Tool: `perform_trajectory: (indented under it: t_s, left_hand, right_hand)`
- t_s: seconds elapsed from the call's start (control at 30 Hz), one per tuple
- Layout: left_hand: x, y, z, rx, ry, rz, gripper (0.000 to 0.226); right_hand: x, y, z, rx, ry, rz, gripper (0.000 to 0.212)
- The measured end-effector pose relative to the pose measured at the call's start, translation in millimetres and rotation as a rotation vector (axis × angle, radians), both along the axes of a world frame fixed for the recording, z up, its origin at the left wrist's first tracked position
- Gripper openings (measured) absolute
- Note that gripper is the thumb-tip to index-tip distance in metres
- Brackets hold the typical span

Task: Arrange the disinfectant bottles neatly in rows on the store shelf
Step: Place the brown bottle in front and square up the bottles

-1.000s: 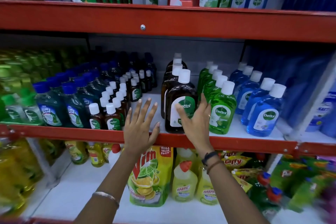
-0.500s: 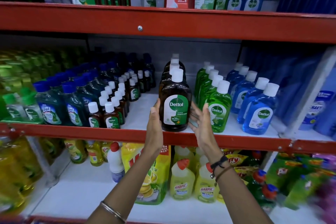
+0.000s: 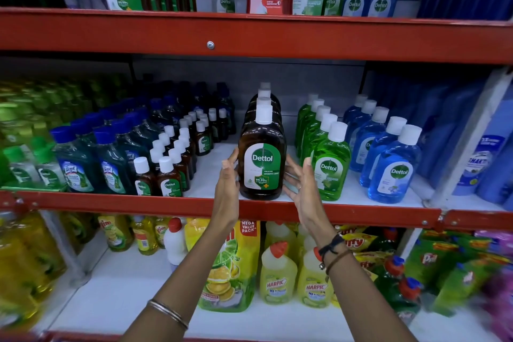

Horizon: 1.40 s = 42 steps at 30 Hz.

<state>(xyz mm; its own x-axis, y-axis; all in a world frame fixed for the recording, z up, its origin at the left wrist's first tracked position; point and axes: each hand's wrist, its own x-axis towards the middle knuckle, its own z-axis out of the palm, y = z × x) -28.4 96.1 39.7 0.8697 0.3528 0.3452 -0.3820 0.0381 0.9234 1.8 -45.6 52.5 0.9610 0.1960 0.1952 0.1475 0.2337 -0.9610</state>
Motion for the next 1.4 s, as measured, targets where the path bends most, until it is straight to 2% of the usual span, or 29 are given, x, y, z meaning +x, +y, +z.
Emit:
perform_trajectory:
  t_s: [0.1, 0.2, 0.23, 0.33, 0.43, 0.53, 0.6, 0.67, 0.73, 0.83, 1.0, 1.27, 1.33, 1.4]
  left_hand:
    - [1.5, -3.0, -4.7, 0.006, -0.026, 0.06, 0.06]
    - [-1.8, -17.9, -9.9, 0.044, -0.128, 0.204, 0.058]
    - [-4.9, -26.4, -10.0, 0.075, -0.188, 0.249, 0.055]
    - [-13.1, -58.0, -8.3, 0.165, -0.353, 0.215, 0.056]
    - [-5.3, -88.1, -5.0, 0.199, -0.308, -0.005, 0.056]
    - [15.2, -109.7, 2.4, 0.204, -0.109, -0.1, 0.065]
    - [29.5, -116.5, 5.8, 0.162, 0.0, -0.11, 0.075]
    - [40.3, -117.8, 4.4, 0.143, 0.057, -0.139, 0.081]
    - [44.0, -118.6, 1.5, 0.166, 0.063, -0.163, 0.076]
    - [41.8, -118.8, 0.4, 0.172, 0.06, -0.157, 0.065]
    - [33.4, -120.8, -0.8, 0.173, 0.041, -0.133, 0.061]
    - [28.2, -128.6, 0.5, 0.126, 0.027, -0.084, 0.074]
    - [28.3, -134.1, -1.8, 0.13, 0.0, -0.014, 0.074]
    - [25.1, -146.5, -2.7, 0.161, -0.096, 0.114, 0.073]
  right_hand:
    - [-0.4, -2.3, 1.5, -0.022, -0.013, 0.013, 0.062]
    - [-8.4, -8.2, -4.7, -0.067, -0.122, -0.05, 0.09]
    - [-11.5, -11.3, -9.5, -0.075, -0.196, -0.126, 0.091]
    - [-15.1, -28.6, -23.8, 0.017, -0.381, -0.403, 0.061]
    - [-7.1, -49.9, -29.6, 0.072, -0.361, -0.541, 0.059]
    - [2.4, -61.8, -28.6, 0.044, -0.247, -0.492, 0.072]
    - [5.6, -65.9, -26.5, 0.039, -0.2, -0.412, 0.088]
    - [5.9, -69.2, -24.5, 0.052, -0.177, -0.344, 0.104]
    - [5.4, -74.9, -20.7, 0.071, -0.155, -0.301, 0.111]
    - [9.5, -85.5, -16.4, 0.076, -0.128, -0.24, 0.11]
    - [19.1, -100.2, -13.0, 0.116, -0.097, -0.153, 0.116]
    - [23.1, -109.9, -11.2, 0.088, -0.083, -0.108, 0.119]
    - [20.3, -112.3, -11.9, 0.077, -0.097, -0.133, 0.116]
    - [13.0, -117.3, -15.1, 0.079, -0.167, -0.23, 0.097]
